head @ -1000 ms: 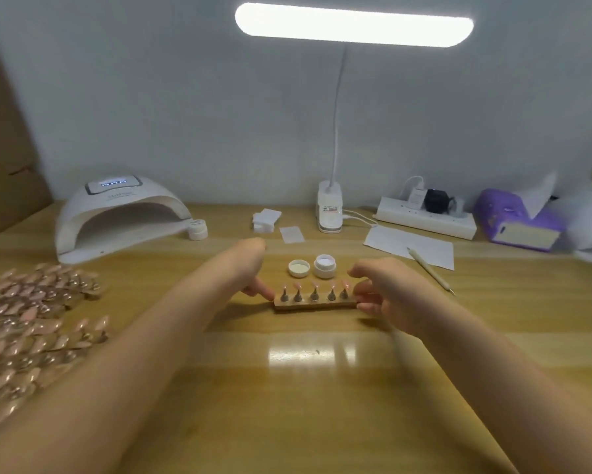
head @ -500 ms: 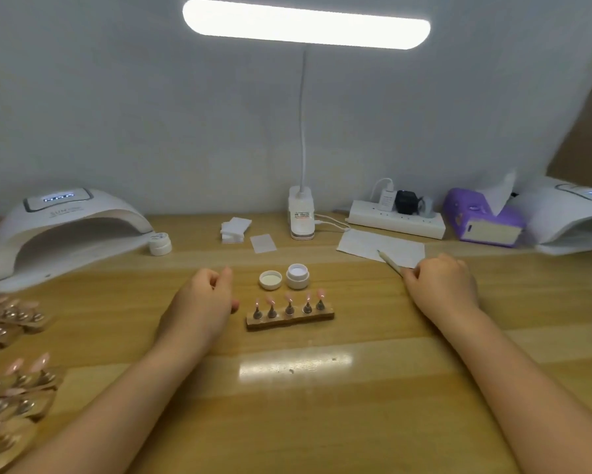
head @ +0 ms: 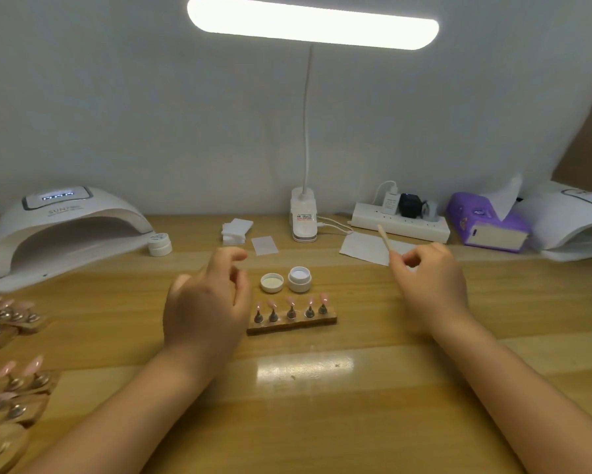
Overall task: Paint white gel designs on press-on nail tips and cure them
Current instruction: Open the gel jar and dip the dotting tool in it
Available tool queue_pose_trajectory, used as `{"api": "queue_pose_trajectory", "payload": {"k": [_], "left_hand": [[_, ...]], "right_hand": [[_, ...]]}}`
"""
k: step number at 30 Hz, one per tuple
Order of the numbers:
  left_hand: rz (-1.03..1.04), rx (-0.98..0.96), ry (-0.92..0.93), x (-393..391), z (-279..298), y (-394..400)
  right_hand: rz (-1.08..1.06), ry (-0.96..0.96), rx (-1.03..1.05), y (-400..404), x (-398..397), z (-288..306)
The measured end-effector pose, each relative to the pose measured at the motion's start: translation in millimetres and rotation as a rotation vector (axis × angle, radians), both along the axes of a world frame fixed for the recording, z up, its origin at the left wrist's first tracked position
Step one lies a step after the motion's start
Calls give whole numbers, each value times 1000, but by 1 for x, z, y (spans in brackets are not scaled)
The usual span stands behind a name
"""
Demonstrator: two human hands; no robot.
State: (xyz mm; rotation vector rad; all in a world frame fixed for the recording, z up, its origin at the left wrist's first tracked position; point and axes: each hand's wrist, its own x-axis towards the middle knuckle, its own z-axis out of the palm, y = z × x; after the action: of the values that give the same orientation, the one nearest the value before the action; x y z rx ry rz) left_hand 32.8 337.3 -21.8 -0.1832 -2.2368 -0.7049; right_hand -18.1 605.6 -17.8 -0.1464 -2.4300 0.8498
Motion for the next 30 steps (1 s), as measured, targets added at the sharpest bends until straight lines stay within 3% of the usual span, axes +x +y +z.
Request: {"api": "queue_pose_trajectory", "payload": {"k": [5,9,13,16,20,23,30], "left_hand": [[-183,-307,195,9,2,15],[-331,-304,144,11,-1,15],[-337,-276,126,11,4,12],[-250,-88,113,5,6,8],[-202,384,-54,-6,0,0],[-206,685,-149,-14,-7,-7],[-222,825,-156,-21,-16,-10]], "right_hand": [[299,-27,82,-76,41,19],[443,-113,9,-103,67,27],[528,-174,-48,-105,72,34],[478,-200,-95,-93,50,38],[258,-273,-119,-56,-18,29],[307,-435,-38,-39,-46,10],[530,-406,81,-55,-55,-14]]}}
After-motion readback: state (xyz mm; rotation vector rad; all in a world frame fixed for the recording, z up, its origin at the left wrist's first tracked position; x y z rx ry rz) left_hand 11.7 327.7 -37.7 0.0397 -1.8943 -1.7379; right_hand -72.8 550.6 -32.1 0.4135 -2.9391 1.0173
